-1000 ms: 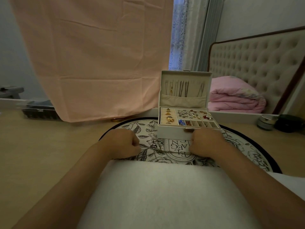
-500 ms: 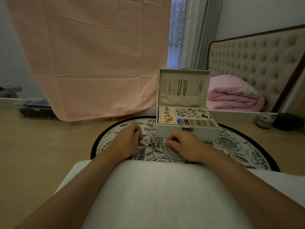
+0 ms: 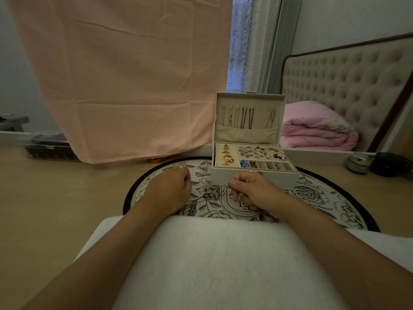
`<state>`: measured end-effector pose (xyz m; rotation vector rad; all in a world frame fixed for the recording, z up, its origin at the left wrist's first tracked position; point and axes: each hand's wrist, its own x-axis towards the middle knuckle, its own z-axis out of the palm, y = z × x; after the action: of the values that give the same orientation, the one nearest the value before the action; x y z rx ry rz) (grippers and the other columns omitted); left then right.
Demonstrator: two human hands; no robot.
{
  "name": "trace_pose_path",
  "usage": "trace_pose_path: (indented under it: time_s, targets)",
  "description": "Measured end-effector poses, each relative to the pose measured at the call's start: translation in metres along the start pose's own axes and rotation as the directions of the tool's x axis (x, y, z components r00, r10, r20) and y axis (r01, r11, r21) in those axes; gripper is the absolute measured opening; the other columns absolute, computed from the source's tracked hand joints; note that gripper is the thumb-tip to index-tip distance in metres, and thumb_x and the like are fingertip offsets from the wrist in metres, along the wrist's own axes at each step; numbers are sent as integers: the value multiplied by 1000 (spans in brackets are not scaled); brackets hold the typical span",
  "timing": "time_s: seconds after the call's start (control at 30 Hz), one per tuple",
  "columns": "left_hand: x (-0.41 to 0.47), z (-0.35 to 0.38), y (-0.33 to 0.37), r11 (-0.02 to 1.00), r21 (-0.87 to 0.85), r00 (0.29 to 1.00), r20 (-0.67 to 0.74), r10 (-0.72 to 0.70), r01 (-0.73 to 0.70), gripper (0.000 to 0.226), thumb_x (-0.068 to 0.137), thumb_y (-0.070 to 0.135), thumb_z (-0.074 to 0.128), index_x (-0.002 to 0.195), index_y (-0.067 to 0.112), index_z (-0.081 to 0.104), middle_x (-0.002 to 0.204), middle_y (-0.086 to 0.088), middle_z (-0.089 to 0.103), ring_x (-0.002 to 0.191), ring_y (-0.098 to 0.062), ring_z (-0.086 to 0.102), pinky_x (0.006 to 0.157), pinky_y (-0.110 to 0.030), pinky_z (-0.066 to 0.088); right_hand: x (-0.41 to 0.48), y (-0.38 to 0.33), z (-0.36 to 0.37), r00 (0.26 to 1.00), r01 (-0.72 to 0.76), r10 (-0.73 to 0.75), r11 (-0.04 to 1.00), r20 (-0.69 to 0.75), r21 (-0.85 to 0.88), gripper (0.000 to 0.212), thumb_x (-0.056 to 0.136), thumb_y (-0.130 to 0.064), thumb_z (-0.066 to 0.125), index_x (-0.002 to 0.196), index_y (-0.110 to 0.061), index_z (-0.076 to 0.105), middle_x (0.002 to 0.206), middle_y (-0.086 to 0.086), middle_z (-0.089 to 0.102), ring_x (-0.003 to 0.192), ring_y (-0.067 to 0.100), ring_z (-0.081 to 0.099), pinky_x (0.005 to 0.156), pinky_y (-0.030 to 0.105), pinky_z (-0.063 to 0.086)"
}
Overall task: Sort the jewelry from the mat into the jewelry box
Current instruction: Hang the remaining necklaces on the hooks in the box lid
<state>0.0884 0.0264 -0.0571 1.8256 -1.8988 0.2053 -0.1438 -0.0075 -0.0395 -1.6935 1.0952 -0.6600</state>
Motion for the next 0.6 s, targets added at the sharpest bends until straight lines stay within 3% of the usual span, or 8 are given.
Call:
trace_pose_path:
  time_s: [0.07, 0.17, 0.23, 0.3, 0.4, 0.47, 0.53, 0.6]
  targets:
    - [0, 1, 5, 995, -29, 995, -32, 92, -93, 18, 94, 20, 53, 106, 21, 66, 109, 4, 63, 105, -15, 51, 86, -29, 41, -1, -1, -1, 1000, -1, 0, 1000, 19, 19, 24, 106, -19, 46, 86, -12, 57, 55, -9, 60, 37, 5, 27, 38, 17, 23]
    - [0, -1, 28, 901, -423, 989, 70, 134, -92, 24, 98, 20, 55, 119, 26, 64, 116, 14, 62, 113, -5, 53, 100, -26, 42, 0, -2, -2, 998, 12, -16, 996, 54, 87, 25, 106, -21, 45, 87, -8, 56, 58, -1, 57, 37, 7, 25, 39, 18, 21]
    - [4, -1, 46, 791, -612, 960, 235, 155, 22, 21, 98, 22, 58, 116, 27, 66, 105, 12, 71, 99, -7, 66, 92, -29, 53, 3, 1, -5, 997, 32, -41, 990, 62, 136, 24, 106, -23, 46, 91, -7, 57, 73, 15, 50, 39, 8, 25, 39, 19, 21]
    - [9, 0, 54, 726, -678, 945, 299, 134, 112, 16, 96, 21, 62, 110, 24, 70, 92, 5, 76, 87, -11, 70, 87, -32, 56, 5, 4, -8, 996, 44, -56, 985, 68, 169, 24, 105, -23, 48, 91, -7, 58, 79, 17, 45, 41, 10, 23, 40, 20, 20]
    - [15, 3, 51, 693, -704, 949, 301, 94, 155, 10, 94, 16, 65, 99, 18, 74, 84, 1, 76, 78, -16, 69, 86, -36, 57, 4, 5, -15, 997, 41, -52, 984, 60, 176, 21, 103, -21, 53, 88, -8, 61, 61, 10, 45, 40, 10, 23, 40, 21, 20]
    - [17, 5, 46, 671, -721, 947, 308, 89, 171, 13, 95, 15, 62, 94, 15, 75, 85, -3, 76, 77, -22, 69, 85, -40, 57, 4, 4, -19, 999, 43, -47, 987, 22, 155, 10, 100, -15, 58, 100, -8, 66, 66, 3, 59, 40, 8, 29, 38, 20, 24]
    - [18, 7, 45, 635, -741, 942, 330, 64, 217, 15, 97, 11, 58, 94, 11, 73, 82, -4, 76, 73, -18, 68, 81, -37, 57, 3, 3, -21, 998, 62, -62, 995, -11, 71, 14, 97, -10, 63, 109, -12, 69, 74, 3, 66, 41, 5, 37, 39, 17, 30]
    - [18, 10, 46, 589, -761, 935, 354, 26, 272, 15, 99, 10, 55, 95, 9, 70, 76, -4, 74, 67, -16, 67, 76, -37, 58, 5, 3, -20, 994, 99, -100, 994, -38, -47, 15, 94, -9, 67, 106, -15, 73, 69, -7, 69, 43, -2, 47, 43, 12, 37]
